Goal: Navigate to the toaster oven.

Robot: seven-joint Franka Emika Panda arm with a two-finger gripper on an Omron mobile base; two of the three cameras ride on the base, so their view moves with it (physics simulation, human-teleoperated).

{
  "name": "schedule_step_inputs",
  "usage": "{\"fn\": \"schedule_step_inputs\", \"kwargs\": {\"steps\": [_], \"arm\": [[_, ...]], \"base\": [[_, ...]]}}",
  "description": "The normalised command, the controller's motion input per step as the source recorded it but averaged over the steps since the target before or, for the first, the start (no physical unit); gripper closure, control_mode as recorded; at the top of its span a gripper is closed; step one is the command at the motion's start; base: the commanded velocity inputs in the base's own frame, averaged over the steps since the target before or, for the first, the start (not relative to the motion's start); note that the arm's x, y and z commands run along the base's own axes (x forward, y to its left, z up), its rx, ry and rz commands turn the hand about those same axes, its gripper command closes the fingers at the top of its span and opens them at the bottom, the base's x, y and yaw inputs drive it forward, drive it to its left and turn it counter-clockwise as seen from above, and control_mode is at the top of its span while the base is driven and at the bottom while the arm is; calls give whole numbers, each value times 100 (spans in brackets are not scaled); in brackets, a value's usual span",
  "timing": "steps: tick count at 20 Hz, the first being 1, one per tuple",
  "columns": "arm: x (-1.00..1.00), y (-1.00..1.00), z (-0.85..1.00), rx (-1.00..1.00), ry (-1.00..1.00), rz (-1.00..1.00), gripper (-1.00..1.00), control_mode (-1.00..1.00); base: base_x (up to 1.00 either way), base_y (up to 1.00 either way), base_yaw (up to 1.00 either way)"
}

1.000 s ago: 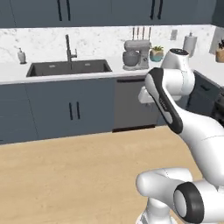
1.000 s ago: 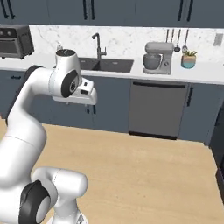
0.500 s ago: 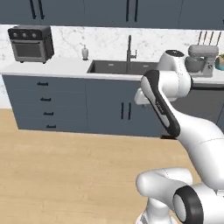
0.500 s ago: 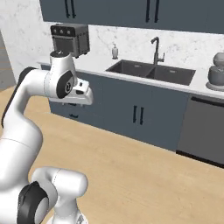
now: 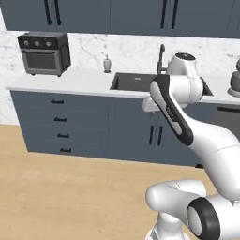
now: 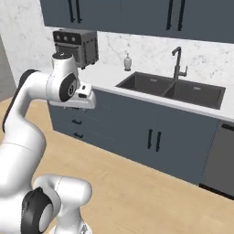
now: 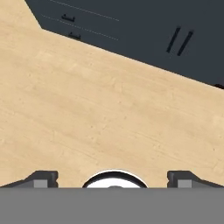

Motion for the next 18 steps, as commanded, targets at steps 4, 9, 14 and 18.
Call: {"fn": "schedule_step_inputs", "kwargs": {"steps": [4, 9, 14, 18], "arm": [[0, 0, 0, 0, 0, 0, -100, 100], [0, 0, 0, 0, 0, 0, -100, 100], [0, 0, 0, 0, 0, 0, -100, 100], [0, 0, 0, 0, 0, 0, -100, 100]], "base": [[100, 100, -5], [100, 100, -4], [100, 100, -15], [100, 100, -29]]}}
